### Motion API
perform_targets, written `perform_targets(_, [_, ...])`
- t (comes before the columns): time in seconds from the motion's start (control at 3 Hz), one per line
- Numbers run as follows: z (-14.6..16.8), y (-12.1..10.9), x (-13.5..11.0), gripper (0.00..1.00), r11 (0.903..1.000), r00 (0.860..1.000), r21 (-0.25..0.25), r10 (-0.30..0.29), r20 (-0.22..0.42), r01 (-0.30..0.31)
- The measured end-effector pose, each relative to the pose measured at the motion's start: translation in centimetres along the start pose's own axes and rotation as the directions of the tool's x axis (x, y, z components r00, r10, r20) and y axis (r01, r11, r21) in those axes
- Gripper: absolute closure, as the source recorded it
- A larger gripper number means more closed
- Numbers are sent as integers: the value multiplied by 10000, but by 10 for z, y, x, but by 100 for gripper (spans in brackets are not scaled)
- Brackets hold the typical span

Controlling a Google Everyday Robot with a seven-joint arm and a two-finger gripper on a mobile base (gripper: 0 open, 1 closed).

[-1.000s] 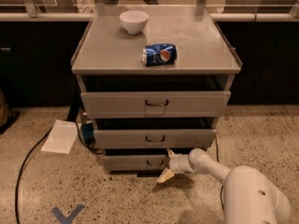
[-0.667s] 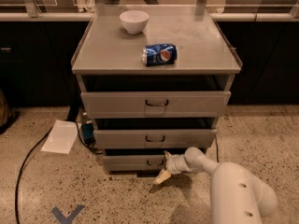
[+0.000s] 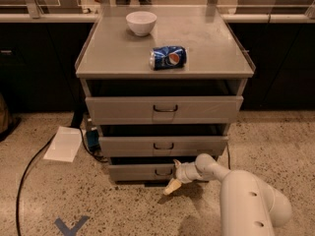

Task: Open bottom drawer

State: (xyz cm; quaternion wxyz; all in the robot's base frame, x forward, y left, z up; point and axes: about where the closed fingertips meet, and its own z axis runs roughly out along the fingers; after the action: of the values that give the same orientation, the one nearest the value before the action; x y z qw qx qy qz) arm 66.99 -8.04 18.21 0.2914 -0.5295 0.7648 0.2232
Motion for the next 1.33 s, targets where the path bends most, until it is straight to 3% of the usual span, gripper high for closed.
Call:
perform_targets(0.33, [-1,0,-1,0,10000,10000,-16,18,-5,-18])
perform_targets(1.33, [-7,29,1,0,9954,9981,-773,535,-321,-558])
